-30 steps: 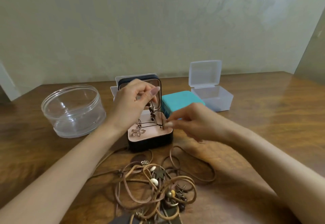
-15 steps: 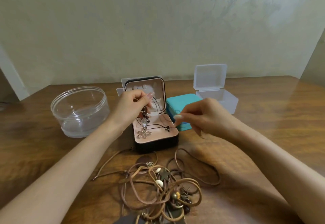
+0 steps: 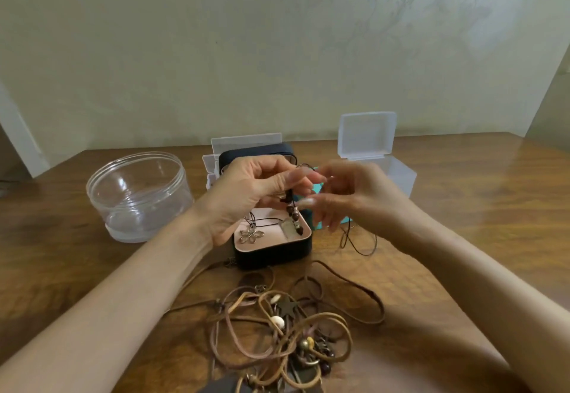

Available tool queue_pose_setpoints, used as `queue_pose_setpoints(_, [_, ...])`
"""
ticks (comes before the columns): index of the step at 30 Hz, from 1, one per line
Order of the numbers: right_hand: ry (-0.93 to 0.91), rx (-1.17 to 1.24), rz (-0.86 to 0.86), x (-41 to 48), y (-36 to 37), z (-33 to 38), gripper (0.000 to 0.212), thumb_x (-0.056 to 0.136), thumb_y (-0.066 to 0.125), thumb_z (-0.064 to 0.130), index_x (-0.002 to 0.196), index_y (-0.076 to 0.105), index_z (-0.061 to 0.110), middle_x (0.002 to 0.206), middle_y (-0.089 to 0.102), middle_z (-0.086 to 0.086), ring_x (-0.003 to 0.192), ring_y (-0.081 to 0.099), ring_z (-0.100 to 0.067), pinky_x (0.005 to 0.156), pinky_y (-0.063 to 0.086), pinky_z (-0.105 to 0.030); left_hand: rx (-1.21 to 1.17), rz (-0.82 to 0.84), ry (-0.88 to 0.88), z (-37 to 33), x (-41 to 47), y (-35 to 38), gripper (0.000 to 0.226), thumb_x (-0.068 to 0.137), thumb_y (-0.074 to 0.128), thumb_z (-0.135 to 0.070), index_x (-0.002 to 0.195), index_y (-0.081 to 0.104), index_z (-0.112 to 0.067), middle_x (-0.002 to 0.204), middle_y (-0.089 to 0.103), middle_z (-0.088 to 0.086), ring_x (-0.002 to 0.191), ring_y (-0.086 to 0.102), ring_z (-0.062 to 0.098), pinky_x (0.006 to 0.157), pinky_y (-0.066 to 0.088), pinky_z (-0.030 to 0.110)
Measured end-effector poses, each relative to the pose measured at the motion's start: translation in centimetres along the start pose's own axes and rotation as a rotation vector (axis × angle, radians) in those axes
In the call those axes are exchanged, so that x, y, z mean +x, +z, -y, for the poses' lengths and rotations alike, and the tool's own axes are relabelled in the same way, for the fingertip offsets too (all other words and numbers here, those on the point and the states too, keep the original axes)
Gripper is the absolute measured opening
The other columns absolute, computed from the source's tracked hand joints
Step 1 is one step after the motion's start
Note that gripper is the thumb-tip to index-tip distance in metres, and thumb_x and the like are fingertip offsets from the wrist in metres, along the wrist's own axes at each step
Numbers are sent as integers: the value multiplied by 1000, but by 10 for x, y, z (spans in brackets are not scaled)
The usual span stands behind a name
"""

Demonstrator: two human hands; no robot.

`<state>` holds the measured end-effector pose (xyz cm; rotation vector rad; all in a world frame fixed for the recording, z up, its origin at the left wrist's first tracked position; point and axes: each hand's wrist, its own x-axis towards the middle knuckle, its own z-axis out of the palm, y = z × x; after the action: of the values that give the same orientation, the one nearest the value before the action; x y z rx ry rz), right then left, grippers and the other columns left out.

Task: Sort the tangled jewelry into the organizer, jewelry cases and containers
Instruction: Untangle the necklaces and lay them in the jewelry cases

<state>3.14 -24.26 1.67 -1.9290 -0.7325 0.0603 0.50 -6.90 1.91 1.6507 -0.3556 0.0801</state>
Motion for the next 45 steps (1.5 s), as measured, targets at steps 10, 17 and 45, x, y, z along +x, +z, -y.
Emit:
queue_pose_setpoints(10, [-197, 73, -192, 0, -24, 2, 20, 75, 64, 29, 86, 73, 14, 57, 64, -2, 50, 55, -8, 48, 45, -17, 54, 45, -75, 4, 0, -1, 16, 70, 62, -28, 70, 73, -16, 73, 71, -1, 70, 65, 9, 60, 53, 20])
queue_pose_setpoints(17, [-276, 67, -333, 0, -25, 0, 6, 79, 71, 17, 77, 70, 11, 57, 63, -2, 51, 54, -6, 50, 44, -20, 149, 89, -96, 3, 1, 0, 20, 69, 63, -27, 81, 69, -13, 73, 71, -6, 75, 68, 8, 61, 53, 20])
queue_pose_setpoints(45, [21, 778, -62, 4, -44, 2, 28, 99, 41, 31, 79, 49, 12, 75, 68, -9, 72, 68, -21, 63, 56, -26, 20, 139, -78, 9, -2, 5, 17, 74, 57, -34, 68, 65, -20, 68, 63, -6, 64, 60, 7, 55, 49, 19])
